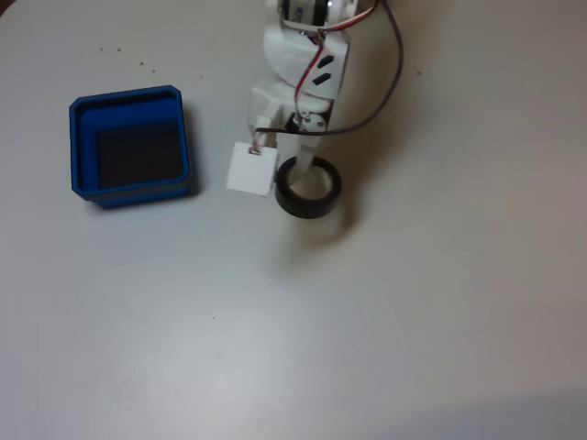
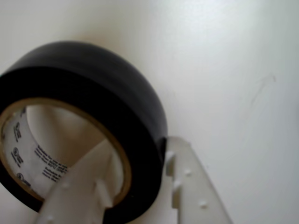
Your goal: Pick the black tape roll and drop it in the blue box
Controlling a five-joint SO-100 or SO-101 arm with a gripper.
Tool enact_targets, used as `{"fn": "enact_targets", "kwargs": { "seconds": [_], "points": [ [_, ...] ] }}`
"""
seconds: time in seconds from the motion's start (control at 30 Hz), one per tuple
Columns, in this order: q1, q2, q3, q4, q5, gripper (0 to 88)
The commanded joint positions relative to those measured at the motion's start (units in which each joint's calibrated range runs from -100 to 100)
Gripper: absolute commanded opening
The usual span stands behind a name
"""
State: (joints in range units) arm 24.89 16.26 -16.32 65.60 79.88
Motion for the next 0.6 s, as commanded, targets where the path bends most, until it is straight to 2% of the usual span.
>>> {"fn": "enact_targets", "kwargs": {
  "seconds": [0.0, 0.1, 0.4, 0.57],
  "points": [
    [3.89, -4.89, -3.17, -0.25, -2.48, 1.2],
    [8.38, -4.47, -3.17, -0.42, -3.89, 1.2],
    [19.32, -3.97, -9.1, -0.5, -4.06, 1.2],
    [25.09, 2.97, -16.29, -1.49, -4.06, 1.2]
  ]
}}
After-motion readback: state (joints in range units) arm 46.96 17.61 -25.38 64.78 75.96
